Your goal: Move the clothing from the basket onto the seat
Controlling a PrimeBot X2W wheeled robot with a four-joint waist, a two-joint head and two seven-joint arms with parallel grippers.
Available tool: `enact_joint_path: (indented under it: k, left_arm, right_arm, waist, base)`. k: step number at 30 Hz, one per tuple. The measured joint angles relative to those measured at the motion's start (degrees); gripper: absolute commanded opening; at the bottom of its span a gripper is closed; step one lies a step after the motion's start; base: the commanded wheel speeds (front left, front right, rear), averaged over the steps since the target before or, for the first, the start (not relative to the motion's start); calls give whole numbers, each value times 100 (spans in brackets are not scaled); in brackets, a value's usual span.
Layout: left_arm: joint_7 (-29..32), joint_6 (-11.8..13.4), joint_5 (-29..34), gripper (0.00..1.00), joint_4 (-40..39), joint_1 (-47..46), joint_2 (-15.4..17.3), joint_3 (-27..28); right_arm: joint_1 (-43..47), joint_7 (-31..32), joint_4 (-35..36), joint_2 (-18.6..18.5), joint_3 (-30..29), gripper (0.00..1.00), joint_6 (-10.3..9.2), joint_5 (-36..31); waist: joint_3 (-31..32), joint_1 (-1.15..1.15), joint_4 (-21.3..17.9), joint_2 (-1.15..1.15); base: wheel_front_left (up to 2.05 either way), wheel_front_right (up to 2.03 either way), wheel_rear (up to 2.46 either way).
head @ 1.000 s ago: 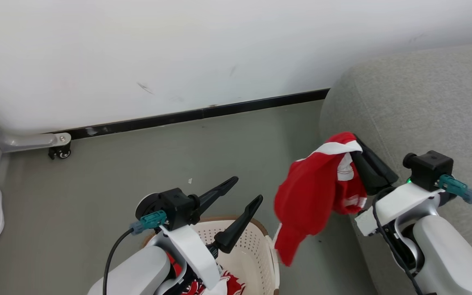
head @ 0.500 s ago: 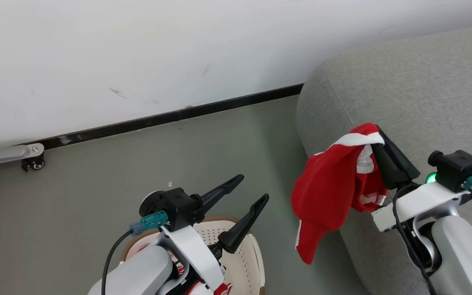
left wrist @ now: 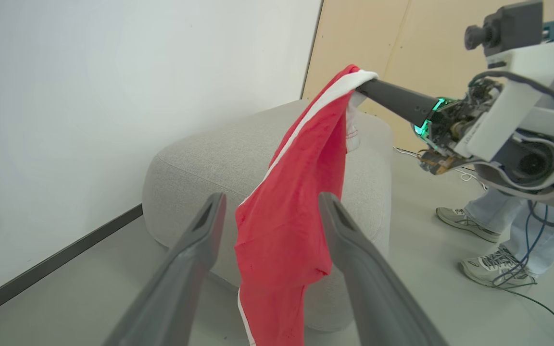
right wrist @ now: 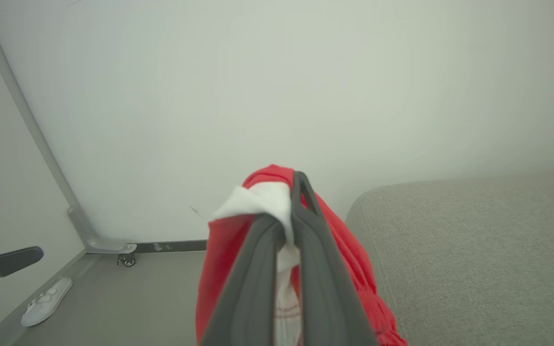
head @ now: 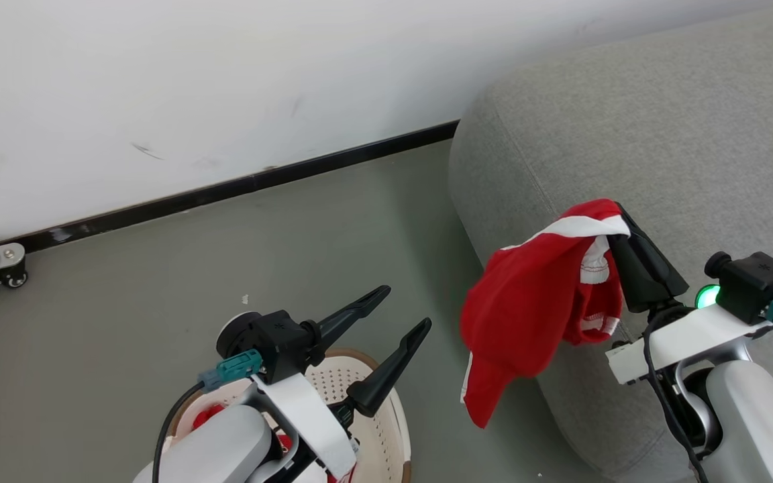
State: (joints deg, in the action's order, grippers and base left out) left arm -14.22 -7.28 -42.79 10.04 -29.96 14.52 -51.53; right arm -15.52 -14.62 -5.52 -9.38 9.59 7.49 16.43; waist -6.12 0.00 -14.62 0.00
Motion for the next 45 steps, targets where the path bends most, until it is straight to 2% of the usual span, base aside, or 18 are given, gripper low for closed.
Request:
enact_joint_path:
  k: [15,35,41,45]
  left_arm:
    - [-7,0,55,100,-194,11,99,108]
    - [-7,0,197,100,-379,107,261,82]
    - [-7,0,207,100,-471,107,383,70]
    - [1,0,205,100,-553,107,392,60]
  right_arm:
    - [-245,0,325,-63,-140,0,0,-102]
    - [-1113,0,472,-965,-757,0,1,-226]
    - [-1377,0,290,-1176,-1021,0,1,-154]
    - [-1558,-1,-18,-1448,-1059,0,1,-116]
  waist:
    - [-183,0,-264,0]
    - [-495,0,-183,0]
    - [-625,0,-153,0]
    - [-754,0,-129,0]
  base:
    - [0,0,0]
    - [0,0,0]
    - [0,0,0]
    - [0,0,0]
